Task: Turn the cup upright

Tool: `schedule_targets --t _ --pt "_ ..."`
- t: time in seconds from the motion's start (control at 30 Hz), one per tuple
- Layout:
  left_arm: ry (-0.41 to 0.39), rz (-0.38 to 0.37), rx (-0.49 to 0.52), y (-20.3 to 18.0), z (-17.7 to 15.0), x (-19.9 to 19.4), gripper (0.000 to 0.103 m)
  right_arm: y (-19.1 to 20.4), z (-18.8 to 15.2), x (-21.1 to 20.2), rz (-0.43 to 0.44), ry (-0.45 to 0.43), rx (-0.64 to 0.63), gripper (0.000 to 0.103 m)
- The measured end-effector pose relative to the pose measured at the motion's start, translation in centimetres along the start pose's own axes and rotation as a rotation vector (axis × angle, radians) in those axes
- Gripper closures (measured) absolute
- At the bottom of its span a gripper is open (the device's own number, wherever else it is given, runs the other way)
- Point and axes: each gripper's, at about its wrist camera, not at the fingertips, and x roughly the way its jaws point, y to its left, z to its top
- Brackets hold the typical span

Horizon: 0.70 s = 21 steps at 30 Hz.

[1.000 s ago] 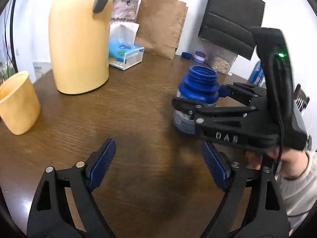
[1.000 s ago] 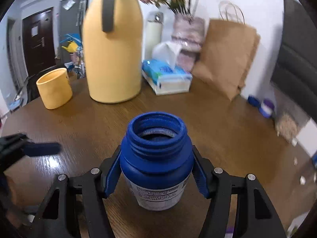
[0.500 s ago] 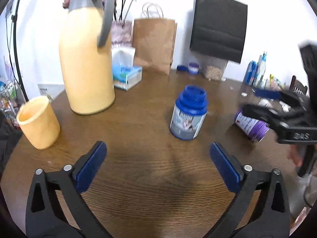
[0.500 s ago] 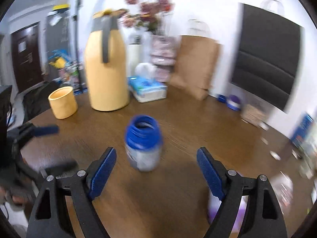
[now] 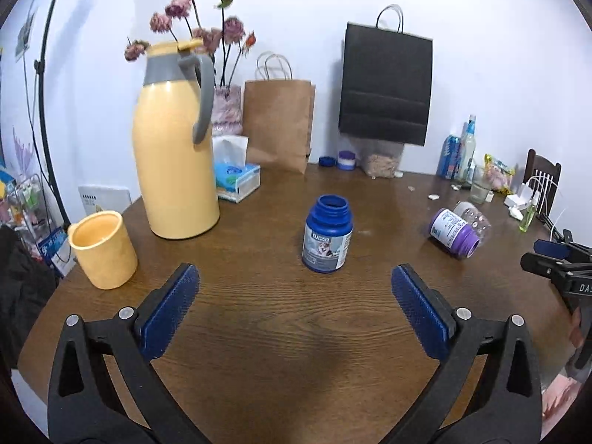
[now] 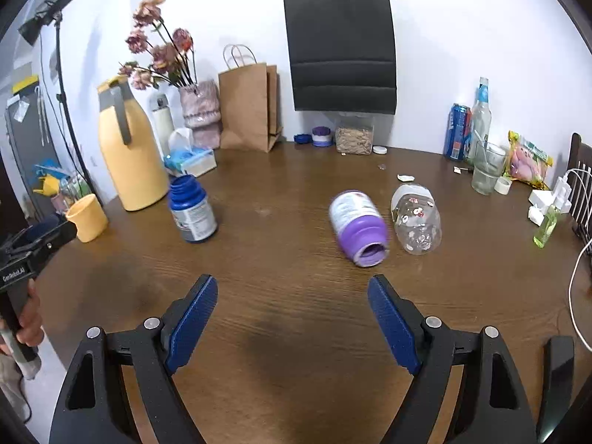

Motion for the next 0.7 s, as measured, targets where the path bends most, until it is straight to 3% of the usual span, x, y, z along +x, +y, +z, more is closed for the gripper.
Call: schedule_targets --t 0.23,0.4,0.7 --pt "-0.084 0.012 0.013 -0.2 0.1 -3.2 0.0 2.4 -0.9 -2.7 -0.013 -0.057 -0.029 0.015" --pt "-0.113 0.027 0.041 -0.6 -0.9 -5.4 0.0 3.5 -2.1 -5.0 0.041 -0.082 0.001 0.015" --pt "-0.111 0.032 0.034 -0.9 -6.0 -13.1 0.0 6.2 -7.7 -11.0 0.08 -0.135 -0.029 0.015"
